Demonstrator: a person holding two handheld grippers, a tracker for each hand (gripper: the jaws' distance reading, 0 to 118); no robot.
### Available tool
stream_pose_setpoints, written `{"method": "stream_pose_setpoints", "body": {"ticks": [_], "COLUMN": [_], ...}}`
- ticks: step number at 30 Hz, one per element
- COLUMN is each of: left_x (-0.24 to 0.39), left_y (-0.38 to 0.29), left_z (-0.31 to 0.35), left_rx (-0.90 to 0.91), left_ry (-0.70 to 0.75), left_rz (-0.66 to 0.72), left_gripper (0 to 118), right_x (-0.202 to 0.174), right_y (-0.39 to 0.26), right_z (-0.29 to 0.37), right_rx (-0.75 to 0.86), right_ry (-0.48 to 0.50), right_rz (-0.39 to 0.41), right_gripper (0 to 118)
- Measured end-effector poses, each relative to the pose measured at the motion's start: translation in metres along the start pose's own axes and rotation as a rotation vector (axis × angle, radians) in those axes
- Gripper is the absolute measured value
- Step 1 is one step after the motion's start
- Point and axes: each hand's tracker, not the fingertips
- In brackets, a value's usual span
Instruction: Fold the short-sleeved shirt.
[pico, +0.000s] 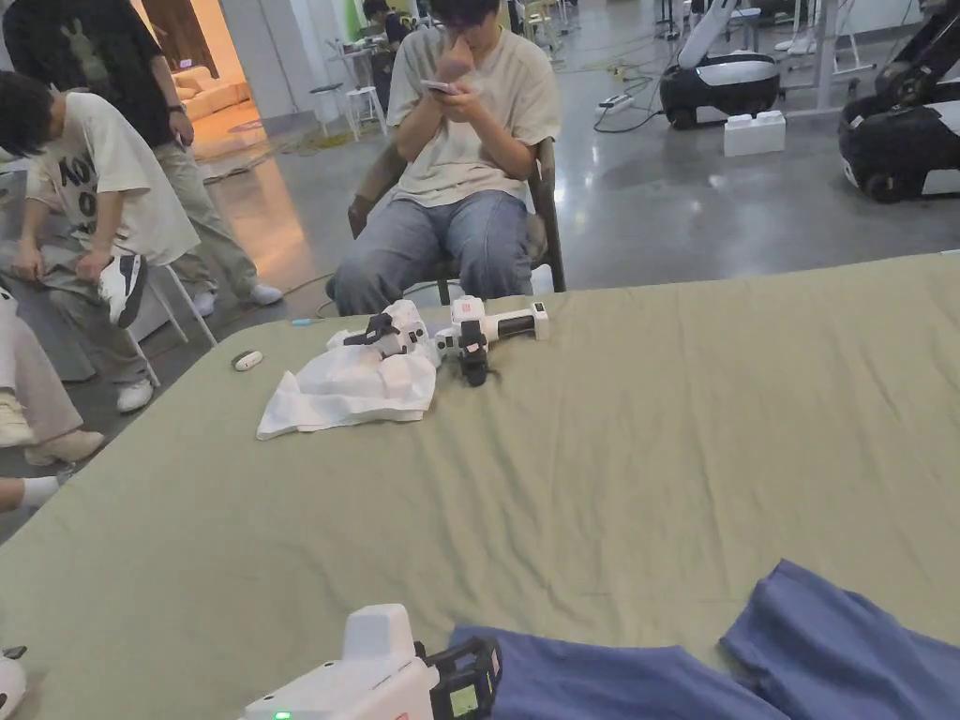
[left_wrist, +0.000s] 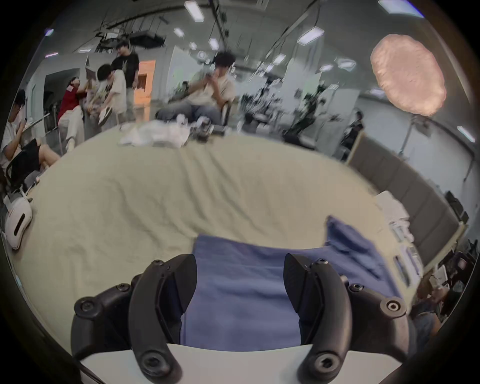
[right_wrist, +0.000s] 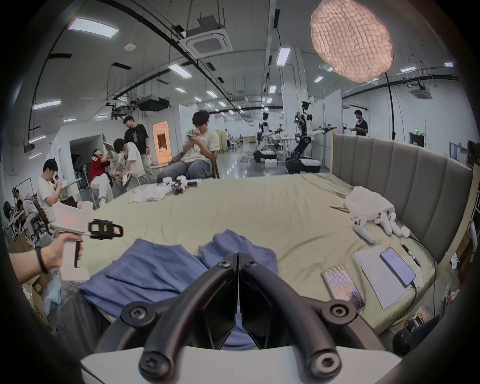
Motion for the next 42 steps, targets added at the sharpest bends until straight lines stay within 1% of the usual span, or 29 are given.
{"method": "stream_pose_setpoints", "body": {"ticks": [3,6,9,10,12,13,14,16,17,18,19,20,21,22,24,27,28,29,30,31,32,33,34,35,36,38,40,41,42], "left_x": [-0.011,-0.015,-0.008,-0.004,0.004,0.011,0.013,0.012,0.012,0.012,0.011,0.011,0.010,0.009,0.007,0.005,0.006,0.006,0.006,0.006,0.006,0.007,0.007,0.007,0.006,-0.001,-0.004,-0.005,-0.005], "left_y": [0.000,-0.003,-0.009,-0.007,-0.007,-0.010,-0.011,-0.013,-0.012,-0.011,-0.008,-0.006,-0.004,-0.003,0.000,0.000,0.001,0.001,0.000,-0.001,-0.001,-0.002,-0.003,-0.003,-0.001,0.010,0.023,0.029,0.035], "left_z": [-0.059,-0.097,-0.098,-0.098,-0.100,-0.104,-0.109,-0.116,-0.116,-0.116,-0.116,-0.116,-0.117,-0.118,-0.120,-0.120,-0.118,-0.118,-0.117,-0.117,-0.116,-0.116,-0.116,-0.115,-0.114,-0.100,-0.062,-0.037,-0.011], "left_rx": [-0.110,-0.202,-0.163,-0.167,-0.193,-0.205,-0.225,-0.240,-0.239,-0.247,-0.258,-0.271,-0.278,-0.286,-0.302,-0.309,-0.309,-0.308,-0.305,-0.303,-0.299,-0.296,-0.291,-0.288,-0.288,-0.277,-0.146,-0.069,-0.024], "left_ry": [0.018,0.079,0.073,0.077,0.059,0.113,0.115,0.119,0.117,0.117,0.114,0.112,0.110,0.108,0.103,0.098,0.096,0.095,0.095,0.095,0.097,0.098,0.098,0.099,0.097,0.066,0.036,-0.025,-0.072], "left_rz": [0.000,0.010,-0.039,-0.072,-0.092,-0.137,-0.169,-0.174,-0.167,-0.164,-0.167,-0.174,-0.172,-0.165,-0.150,-0.139,-0.139,-0.140,-0.143,-0.146,-0.152,-0.157,-0.167,-0.172,-0.164,-0.079,0.003,0.011,0.003], "left_gripper": [70,44,39,31,1,0,0,0,0,0,0,0,0,0,0,0,0,0,0,0,0,0,0,0,0,0,0,0,0], "right_x": [0.012,0.020,0.026,0.028,0.031,0.034,0.035,0.042,0.047,0.054,0.059,0.064,0.067,0.072,0.078,0.083,0.084,0.083,0.081,0.073,0.064,0.057,0.051,0.051,0.055,0.067,0.075,0.076,0.076], "right_y": [-0.008,-0.014,-0.020,-0.022,-0.022,-0.019,-0.016,-0.003,0.005,0.010,0.016,0.020,0.022,0.024,0.020,0.004,-0.005,-0.013,-0.027,-0.028,-0.019,-0.016,-0.015,-0.017,-0.017,-0.010,0.007,0.018,0.032], "right_z": [-0.005,-0.009,-0.014,-0.015,-0.023,-0.032,-0.039,-0.064,-0.082,-0.101,-0.124,-0.152,-0.174,-0.201,-0.250,-0.314,-0.331,-0.343,-0.353,-0.345,-0.334,-0.328,-0.323,-0.323,-0.325,-0.315,-0.287,-0.268,-0.247], "right_rx": [-0.048,-0.095,-0.129,-0.137,-0.155,-0.161,-0.162,-0.160,-0.171,-0.211,-0.244,-0.268,-0.283,-0.318,-0.390,-0.511,-0.570,-0.632,-0.753,-0.675,-0.611,-0.625,-0.609,-0.602,-0.611,-0.582,-0.468,-0.411,-0.364], "right_ry": [-0.038,-0.073,-0.092,-0.097,-0.099,-0.093,-0.087,-0.059,-0.028,-0.012,0.009,0.021,0.028,0.041,0.034,-0.015,-0.025,-0.030,-0.046,-0.090,-0.076,-0.061,-0.041,-0.064,-0.047,-0.045,-0.036,-0.016,-0.004], "right_rz": [-0.013,-0.029,-0.034,-0.033,-0.039,-0.043,-0.044,-0.044,-0.051,-0.048,-0.045,-0.040,-0.044,-0.044,-0.057,-0.060,-0.069,-0.072,-0.053,0.018,0.069,0.096,0.145,0.161,0.138,-0.008,-0.128,-0.136,-0.089], "right_gripper": [0,0,0,0,0,0,0,0,3,16,47,71,84,86,86,84,76,62,59,49,27,4,4,4,4,4,4,4,4]}}
